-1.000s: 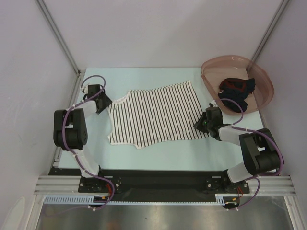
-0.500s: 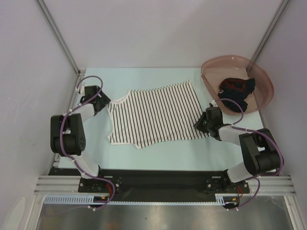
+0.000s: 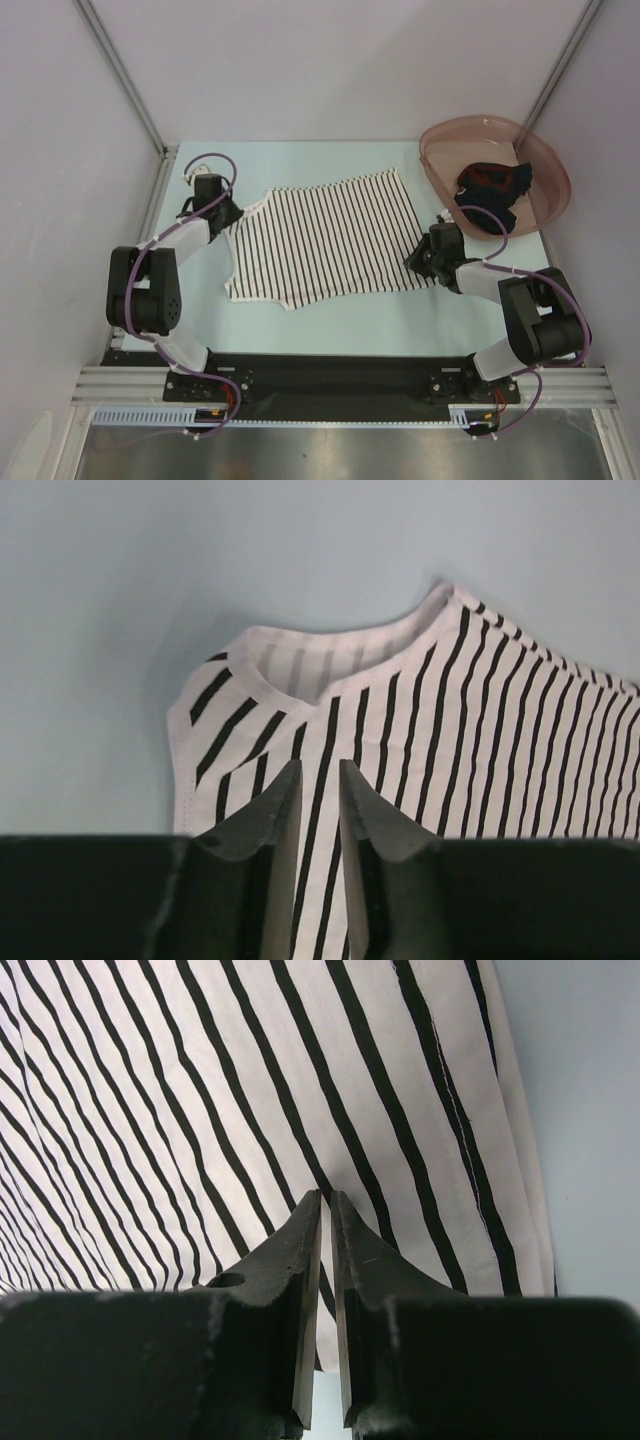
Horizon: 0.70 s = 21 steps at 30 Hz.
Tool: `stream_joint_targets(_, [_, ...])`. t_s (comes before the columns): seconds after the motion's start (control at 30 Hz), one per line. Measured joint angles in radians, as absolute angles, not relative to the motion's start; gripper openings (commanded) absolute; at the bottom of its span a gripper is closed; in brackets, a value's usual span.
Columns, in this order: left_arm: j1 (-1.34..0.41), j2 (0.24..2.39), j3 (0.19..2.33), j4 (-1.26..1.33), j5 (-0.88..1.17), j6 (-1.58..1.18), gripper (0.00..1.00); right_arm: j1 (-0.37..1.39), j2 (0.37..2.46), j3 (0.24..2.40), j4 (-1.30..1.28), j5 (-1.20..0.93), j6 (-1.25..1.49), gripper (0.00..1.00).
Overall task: Fold and stack the tank tops
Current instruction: Flatten the tank top out
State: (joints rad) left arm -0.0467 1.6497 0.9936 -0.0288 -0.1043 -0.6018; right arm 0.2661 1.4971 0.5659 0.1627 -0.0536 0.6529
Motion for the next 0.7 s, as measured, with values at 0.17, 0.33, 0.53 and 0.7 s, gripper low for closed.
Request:
stream_joint_targets(0.17, [-0.064,1.727,1.037,-0.039,-0.07,-0.602,0.11,0.266,1.498,0.567,0.162,-0.054,0.654,0.13])
stream_joint_targets(0.33, [-0.06,1.832,1.102,-0.053,-0.066,-0.601,0.01,0.266,1.5,0.568,0.163,-0.054,0.654,0.13])
stream_joint_targets(0.53, [-0.016,1.916,1.158,-0.067,-0.06,-0.608,0.01,0.266,1.504,0.572,0.163,-0.054,0.654,0.12])
stream_joint_targets(0.7, [0.058,1.927,1.192,-0.086,-0.059,-0.628,0.0,0.266,1.511,0.579,0.163,-0.054,0.654,0.12])
